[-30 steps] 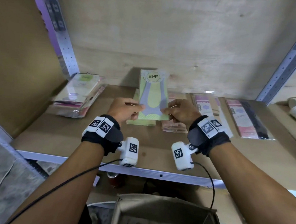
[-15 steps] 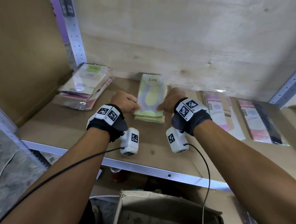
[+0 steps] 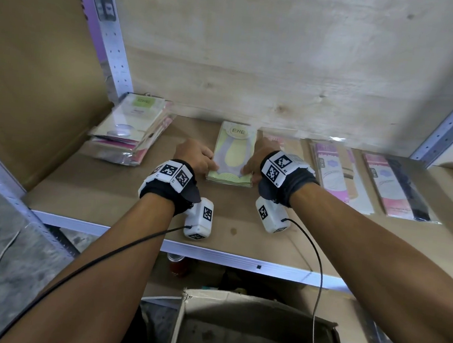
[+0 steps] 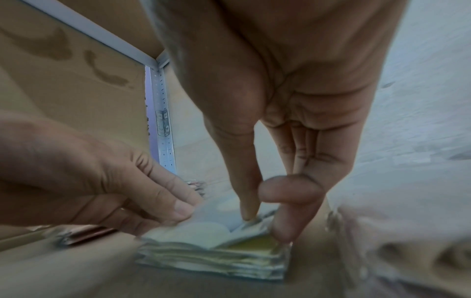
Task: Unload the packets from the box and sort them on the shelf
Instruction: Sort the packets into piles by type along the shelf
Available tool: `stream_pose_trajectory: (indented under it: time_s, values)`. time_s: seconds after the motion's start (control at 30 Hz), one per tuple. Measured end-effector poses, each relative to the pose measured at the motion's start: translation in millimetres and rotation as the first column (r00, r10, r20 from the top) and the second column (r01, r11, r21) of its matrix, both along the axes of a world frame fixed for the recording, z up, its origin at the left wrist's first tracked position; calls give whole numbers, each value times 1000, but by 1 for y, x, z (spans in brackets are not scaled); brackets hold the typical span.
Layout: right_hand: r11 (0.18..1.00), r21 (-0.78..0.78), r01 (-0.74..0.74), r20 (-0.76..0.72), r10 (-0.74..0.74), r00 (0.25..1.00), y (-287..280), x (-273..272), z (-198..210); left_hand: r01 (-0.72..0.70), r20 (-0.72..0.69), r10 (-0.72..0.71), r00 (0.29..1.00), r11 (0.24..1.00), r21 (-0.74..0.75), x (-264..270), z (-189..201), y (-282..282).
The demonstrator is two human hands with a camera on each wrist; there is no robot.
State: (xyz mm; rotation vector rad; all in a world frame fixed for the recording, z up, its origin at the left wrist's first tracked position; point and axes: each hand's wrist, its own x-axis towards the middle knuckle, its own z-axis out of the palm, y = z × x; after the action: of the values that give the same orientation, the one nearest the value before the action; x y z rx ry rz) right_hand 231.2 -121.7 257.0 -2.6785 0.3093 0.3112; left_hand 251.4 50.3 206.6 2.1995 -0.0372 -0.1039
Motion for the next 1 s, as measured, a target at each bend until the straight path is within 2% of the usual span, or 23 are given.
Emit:
stream_pose_trajectory:
  time_s: [0.3,0.47,0.63,0.77,0.9,1.0]
  values:
    - [998,28,-53,20,53,998,3,10,-10,-31,-40,30,999,999,-30,0,-2,-2]
    - [983,-165,-85,55,96,994,6,9,-15,-48,-53,45,998,998,-47,0,-3,-1]
    - [968,-226,-109,61,126,990,6,12,-20,-31,-51,30,998,999,-22,-2,-2,-2]
    - [969,-221,-114,57,130,990,6,12,-18,-47,-7,47,999,999,16,-5,1,3]
    - [970,-185,-155,11,160,987,6,14,-8,-107,114,105,988,994,14,-4,15,25]
    - [960,-201,-195,80,215,973,14,17,-2,-191,210,193,958,981,-29,-1,33,49]
